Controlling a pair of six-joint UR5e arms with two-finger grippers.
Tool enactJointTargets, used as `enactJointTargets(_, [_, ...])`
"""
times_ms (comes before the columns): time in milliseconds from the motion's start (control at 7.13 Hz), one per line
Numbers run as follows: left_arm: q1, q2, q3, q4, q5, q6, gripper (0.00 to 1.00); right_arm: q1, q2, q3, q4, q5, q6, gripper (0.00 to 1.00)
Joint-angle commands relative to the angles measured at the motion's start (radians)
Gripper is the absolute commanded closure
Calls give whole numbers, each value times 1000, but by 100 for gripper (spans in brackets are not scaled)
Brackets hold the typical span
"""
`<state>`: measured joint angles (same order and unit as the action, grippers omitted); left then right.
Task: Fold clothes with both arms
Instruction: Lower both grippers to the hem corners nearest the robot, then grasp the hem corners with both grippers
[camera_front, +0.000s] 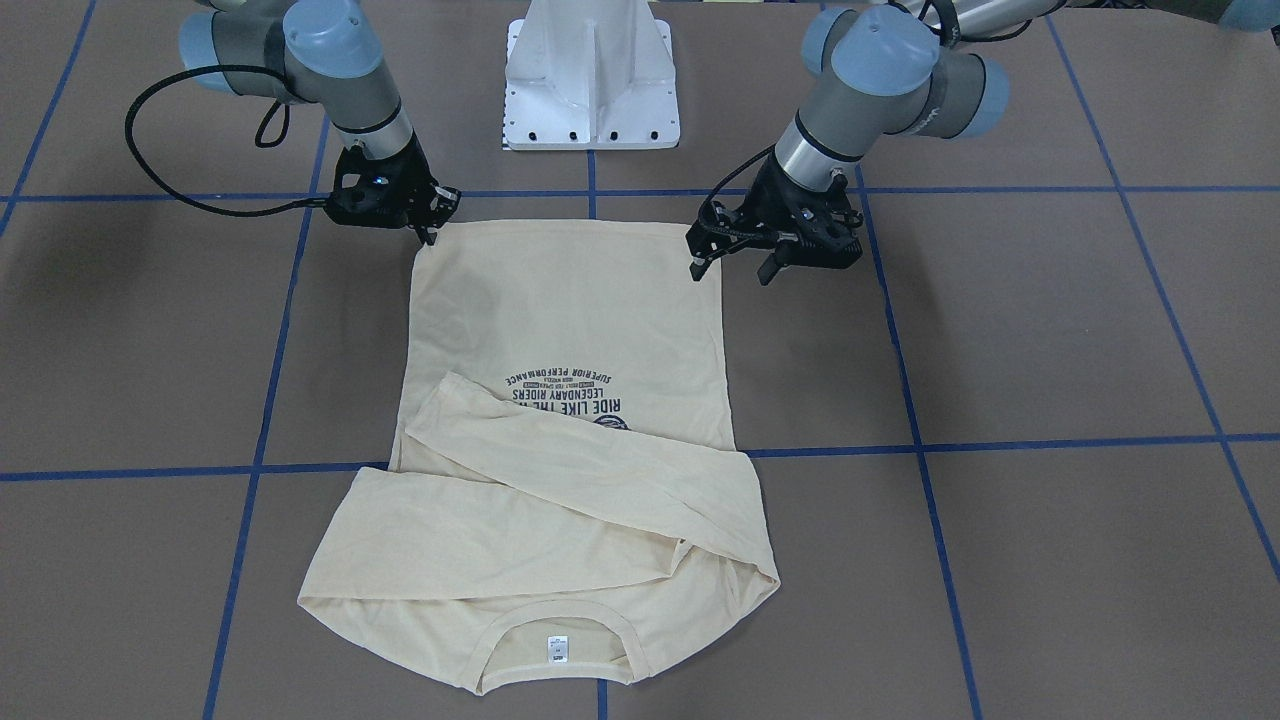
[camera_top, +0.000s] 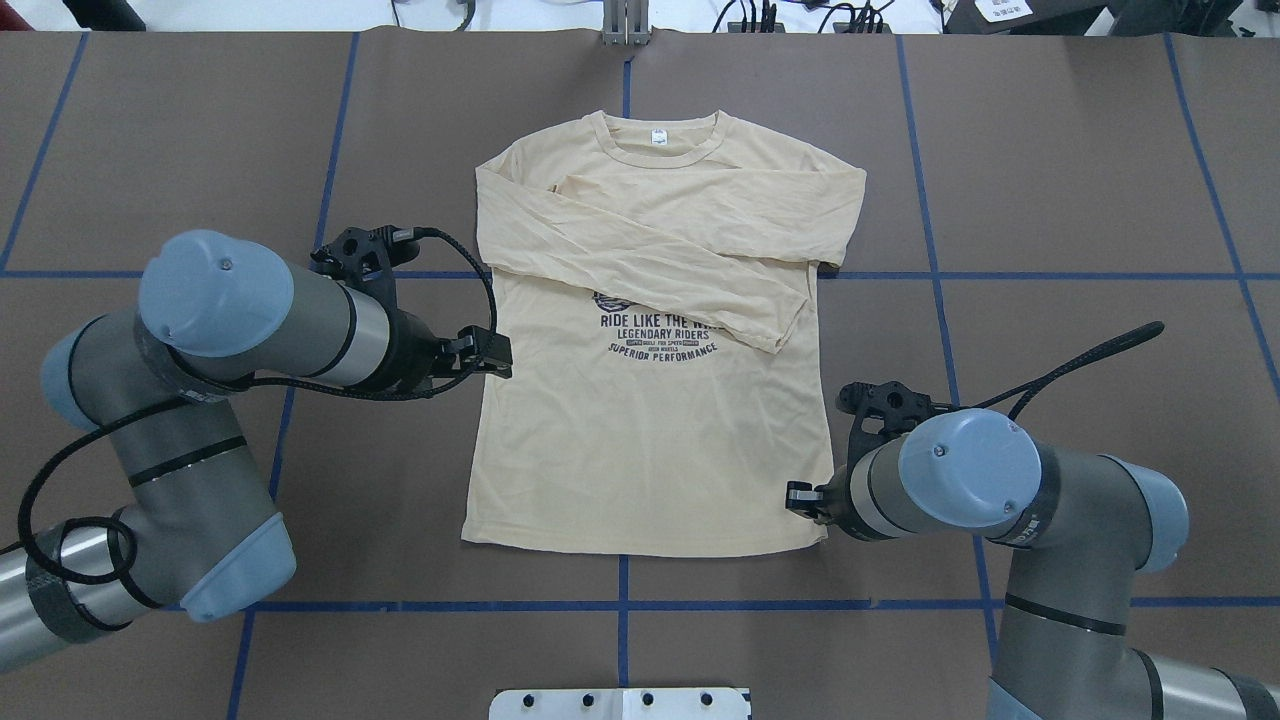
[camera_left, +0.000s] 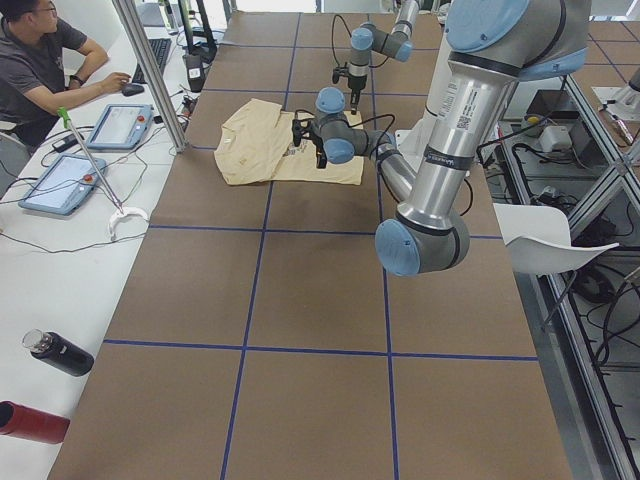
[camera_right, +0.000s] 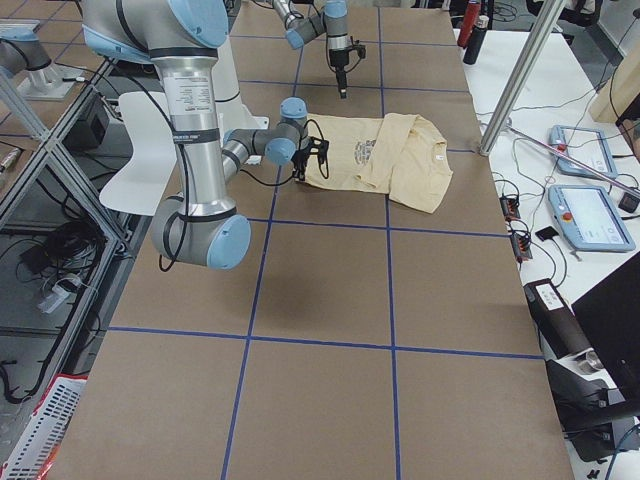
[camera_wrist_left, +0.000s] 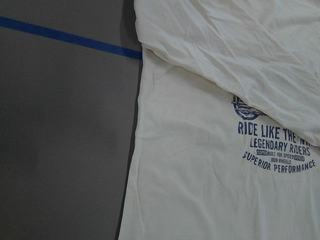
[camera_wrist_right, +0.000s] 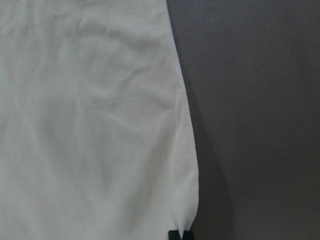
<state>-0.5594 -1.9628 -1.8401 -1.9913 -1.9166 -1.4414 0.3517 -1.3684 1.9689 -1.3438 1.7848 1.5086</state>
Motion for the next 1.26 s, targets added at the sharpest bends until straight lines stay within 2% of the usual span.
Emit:
enactJointTargets(0, [109,1,-1,89,97,-53,2,1,2,11,3,1,2,100])
enactJointTargets(140, [154,4,-1,129,143,-68,2,1,2,13,3,1,2,100])
enactJointTargets(421, [219,2,-5,186,149,-91,7,0,3,13,3,2,2,100])
enactJointTargets(1122, [248,2,-5,210,148,-91,19,3,2,13,5,4,1,100])
